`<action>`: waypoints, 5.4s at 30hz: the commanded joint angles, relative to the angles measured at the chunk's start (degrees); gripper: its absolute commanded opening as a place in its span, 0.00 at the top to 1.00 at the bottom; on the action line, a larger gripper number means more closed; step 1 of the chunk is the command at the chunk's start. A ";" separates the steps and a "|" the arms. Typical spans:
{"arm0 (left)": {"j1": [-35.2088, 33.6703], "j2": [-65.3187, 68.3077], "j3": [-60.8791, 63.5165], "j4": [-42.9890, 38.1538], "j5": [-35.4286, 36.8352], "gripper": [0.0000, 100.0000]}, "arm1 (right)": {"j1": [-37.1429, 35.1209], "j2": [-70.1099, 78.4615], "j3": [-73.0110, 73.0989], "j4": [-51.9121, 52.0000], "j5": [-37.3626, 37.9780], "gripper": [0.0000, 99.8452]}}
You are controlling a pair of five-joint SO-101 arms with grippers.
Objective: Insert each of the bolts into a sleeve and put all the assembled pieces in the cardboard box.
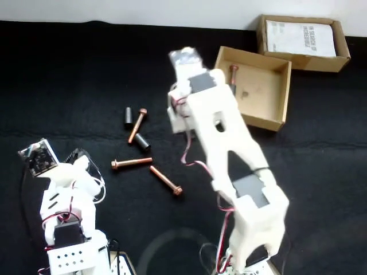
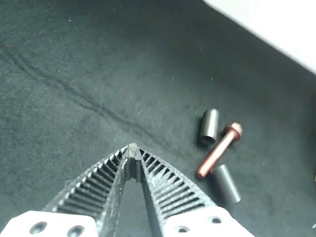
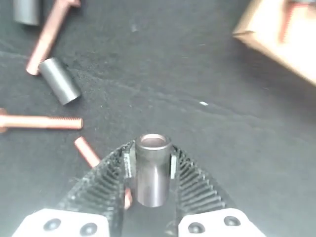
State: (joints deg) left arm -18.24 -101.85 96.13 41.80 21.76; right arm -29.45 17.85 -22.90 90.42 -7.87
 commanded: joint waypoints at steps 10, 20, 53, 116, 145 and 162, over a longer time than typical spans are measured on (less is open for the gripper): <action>1.71 -1.71 0.92 15.38 -3.87 0.99 | 18.33 -27.21 -3.38 10.51 3.87 0.99; 5.14 -1.45 0.75 20.22 -19.25 0.99 | 34.77 -53.23 15.87 10.15 9.14 0.99; 26.77 65.98 -61.67 40.53 -45.19 0.99 | 69.58 -117.58 72.66 -0.31 31.30 0.99; 51.56 121.36 -99.03 58.37 -105.14 0.85 | 86.20 -117.14 105.19 -40.22 34.46 0.99; 48.04 121.45 -94.55 48.88 -95.47 0.87 | 86.02 -117.58 106.24 -40.22 36.57 0.99; 47.08 130.33 -98.24 47.21 -96.00 0.87 | 85.85 -117.58 105.98 -40.40 36.66 0.99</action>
State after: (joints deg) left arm 29.58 28.62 0.13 89.10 -73.80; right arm 56.79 -99.34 83.56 51.30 28.09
